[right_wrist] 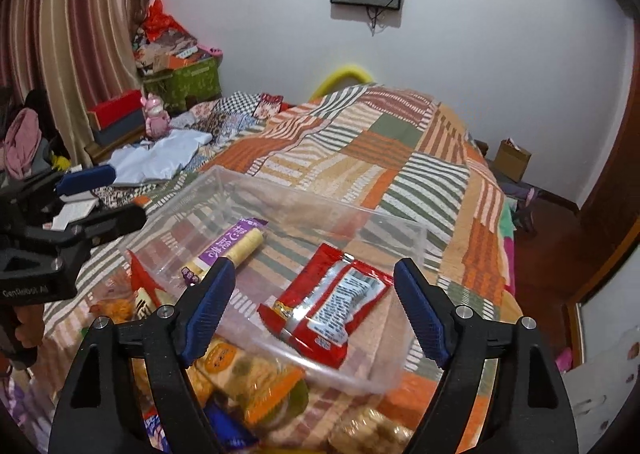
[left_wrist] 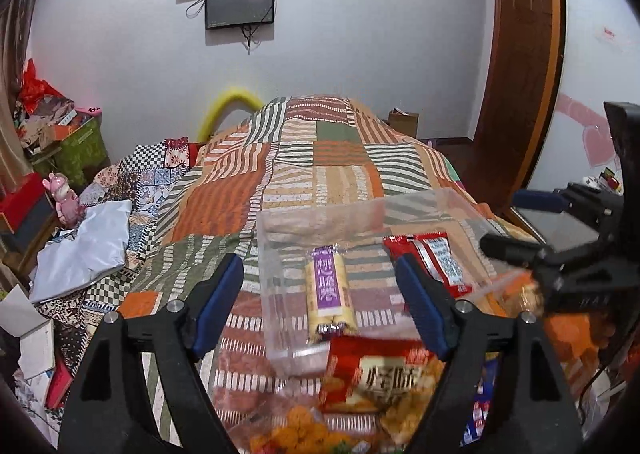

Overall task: Organize snacks
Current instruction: 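Grasp the green-zip cracker bag with the left gripper while the right grasps the white chip bag, then move both bags over the clear box and release them inside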

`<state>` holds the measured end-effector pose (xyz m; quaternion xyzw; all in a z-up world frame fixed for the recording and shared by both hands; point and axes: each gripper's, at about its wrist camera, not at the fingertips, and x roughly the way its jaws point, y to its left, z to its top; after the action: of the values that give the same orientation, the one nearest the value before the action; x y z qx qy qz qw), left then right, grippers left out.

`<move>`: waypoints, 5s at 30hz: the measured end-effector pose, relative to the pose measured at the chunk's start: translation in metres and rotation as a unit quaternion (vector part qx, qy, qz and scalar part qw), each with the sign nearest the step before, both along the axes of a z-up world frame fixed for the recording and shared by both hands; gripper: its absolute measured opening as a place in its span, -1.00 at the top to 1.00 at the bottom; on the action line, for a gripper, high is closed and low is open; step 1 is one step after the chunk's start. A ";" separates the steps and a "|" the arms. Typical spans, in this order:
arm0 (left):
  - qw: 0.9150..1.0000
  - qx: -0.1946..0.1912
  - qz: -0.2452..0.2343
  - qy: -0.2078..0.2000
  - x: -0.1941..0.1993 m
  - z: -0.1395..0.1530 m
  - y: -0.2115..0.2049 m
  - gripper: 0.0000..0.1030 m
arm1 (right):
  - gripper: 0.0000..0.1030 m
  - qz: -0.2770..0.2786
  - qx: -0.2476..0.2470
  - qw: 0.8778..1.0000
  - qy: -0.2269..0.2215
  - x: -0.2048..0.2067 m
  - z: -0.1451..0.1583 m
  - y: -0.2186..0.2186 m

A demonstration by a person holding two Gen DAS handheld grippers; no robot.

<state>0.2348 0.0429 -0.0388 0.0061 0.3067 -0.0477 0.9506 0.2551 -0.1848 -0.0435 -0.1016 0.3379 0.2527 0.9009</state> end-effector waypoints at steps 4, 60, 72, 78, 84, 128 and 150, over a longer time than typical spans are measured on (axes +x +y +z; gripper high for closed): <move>1.000 0.002 -0.005 0.008 -0.014 -0.005 -0.002 -0.54 | -0.60 -0.012 0.006 1.000 -0.006 -0.012 0.000 -0.014; 0.993 -0.068 -0.028 0.089 -0.115 -0.085 -0.024 0.16 | -0.14 -0.048 0.074 0.993 0.073 -0.103 -0.079 -0.066; 0.996 -0.075 -0.025 0.047 -0.122 -0.053 -0.019 0.16 | -0.12 -0.054 0.092 0.993 0.045 -0.106 -0.057 -0.074; 0.997 -0.079 -0.020 0.015 -0.119 -0.031 -0.014 0.16 | -0.12 -0.049 0.107 0.993 0.013 -0.109 -0.034 -0.075; 0.997 -0.080 -0.010 -0.022 -0.106 -0.003 -0.006 0.16 | -0.12 -0.039 0.119 0.992 -0.023 -0.102 -0.010 -0.067; 0.996 -0.038 0.005 0.086 0.081 -0.043 0.012 0.17 | -0.12 0.005 0.010 0.999 0.049 0.042 -0.039 0.044; 0.996 -0.051 -0.001 0.069 0.061 -0.024 0.011 -0.08 | -0.19 0.001 -0.002 0.999 0.038 0.032 -0.023 0.032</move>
<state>0.2957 0.0540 -0.0625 -0.0454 0.3690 -0.0649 0.9261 0.2871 -0.1529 -0.0670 -0.0941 0.3724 0.2568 0.8869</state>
